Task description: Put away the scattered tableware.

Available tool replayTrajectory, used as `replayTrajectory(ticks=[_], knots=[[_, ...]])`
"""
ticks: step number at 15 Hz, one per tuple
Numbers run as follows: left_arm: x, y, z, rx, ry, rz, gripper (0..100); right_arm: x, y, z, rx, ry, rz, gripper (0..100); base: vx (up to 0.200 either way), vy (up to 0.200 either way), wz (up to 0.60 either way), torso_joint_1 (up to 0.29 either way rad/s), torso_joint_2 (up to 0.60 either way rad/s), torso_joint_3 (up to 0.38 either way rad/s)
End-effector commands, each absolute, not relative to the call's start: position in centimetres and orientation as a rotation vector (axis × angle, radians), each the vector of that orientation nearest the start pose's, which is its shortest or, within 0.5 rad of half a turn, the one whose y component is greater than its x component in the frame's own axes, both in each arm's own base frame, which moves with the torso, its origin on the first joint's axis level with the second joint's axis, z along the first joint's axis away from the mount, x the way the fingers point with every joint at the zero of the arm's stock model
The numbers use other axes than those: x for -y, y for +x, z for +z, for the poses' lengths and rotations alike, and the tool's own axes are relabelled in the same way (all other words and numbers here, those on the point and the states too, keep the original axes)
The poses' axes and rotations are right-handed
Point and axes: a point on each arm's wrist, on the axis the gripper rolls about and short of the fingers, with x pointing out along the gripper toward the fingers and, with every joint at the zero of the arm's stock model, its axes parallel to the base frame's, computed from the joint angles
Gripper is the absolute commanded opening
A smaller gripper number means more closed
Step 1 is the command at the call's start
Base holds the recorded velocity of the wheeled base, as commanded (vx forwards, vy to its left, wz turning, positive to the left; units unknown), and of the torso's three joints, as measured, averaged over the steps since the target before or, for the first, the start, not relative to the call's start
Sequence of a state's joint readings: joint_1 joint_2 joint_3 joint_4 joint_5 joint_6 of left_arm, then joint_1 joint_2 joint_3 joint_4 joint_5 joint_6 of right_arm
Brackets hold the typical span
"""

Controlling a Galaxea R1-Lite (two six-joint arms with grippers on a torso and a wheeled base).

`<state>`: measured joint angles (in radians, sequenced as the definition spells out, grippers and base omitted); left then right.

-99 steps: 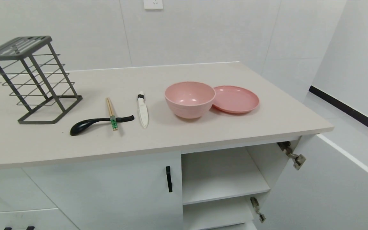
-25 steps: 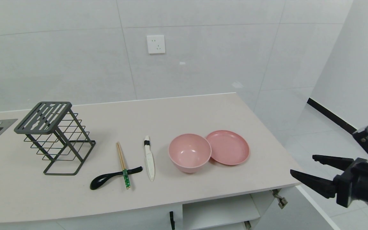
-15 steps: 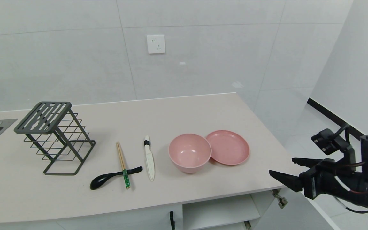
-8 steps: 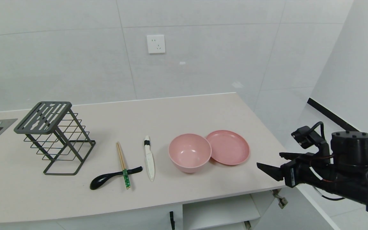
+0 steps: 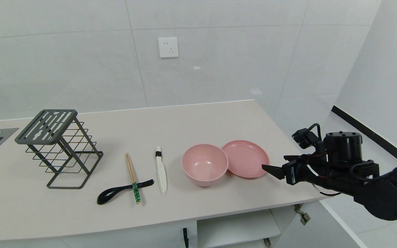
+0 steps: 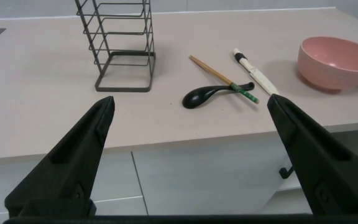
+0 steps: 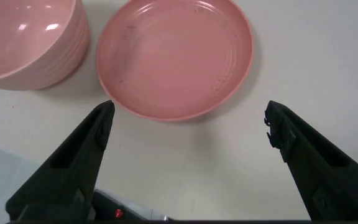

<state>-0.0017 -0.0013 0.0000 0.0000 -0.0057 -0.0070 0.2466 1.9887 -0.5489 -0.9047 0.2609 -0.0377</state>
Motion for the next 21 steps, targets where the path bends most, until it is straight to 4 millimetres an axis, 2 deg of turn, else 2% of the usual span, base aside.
replayTrajectory(ticks=[1,8,10,12,17,21], knots=[[0.0,-2.3,7.5,0.000,-0.005,-0.008,100,-8.1,30.8,4.6,-0.556,-0.030,0.503,100,0.000,0.000,0.00,0.000,0.00,0.000],[0.0,-2.3,7.5,0.000,0.009,-0.008,100,-9.4,35.6,2.8,-0.523,-0.029,0.501,100,0.000,0.000,0.00,0.000,0.00,0.000],[0.0,-2.3,7.5,0.000,0.009,-0.009,100,-9.8,37.2,1.5,-0.524,-0.028,0.497,100,0.000,0.000,0.00,0.000,0.00,0.000],[0.0,-2.3,7.5,0.000,0.009,-0.008,100,-10.1,38.0,1.0,-0.519,-0.027,0.498,100,0.000,0.000,0.00,0.000,0.00,0.000],[0.0,-2.3,7.5,0.000,0.008,-0.008,100,-10.2,38.3,0.5,-0.524,-0.028,0.497,100,0.000,0.000,0.00,0.000,0.00,0.000],[0.0,-2.3,7.5,0.000,0.009,-0.008,100,-10.3,37.7,-0.1,-0.545,-0.030,0.505,100,0.000,0.000,0.00,0.000,0.00,0.000]])
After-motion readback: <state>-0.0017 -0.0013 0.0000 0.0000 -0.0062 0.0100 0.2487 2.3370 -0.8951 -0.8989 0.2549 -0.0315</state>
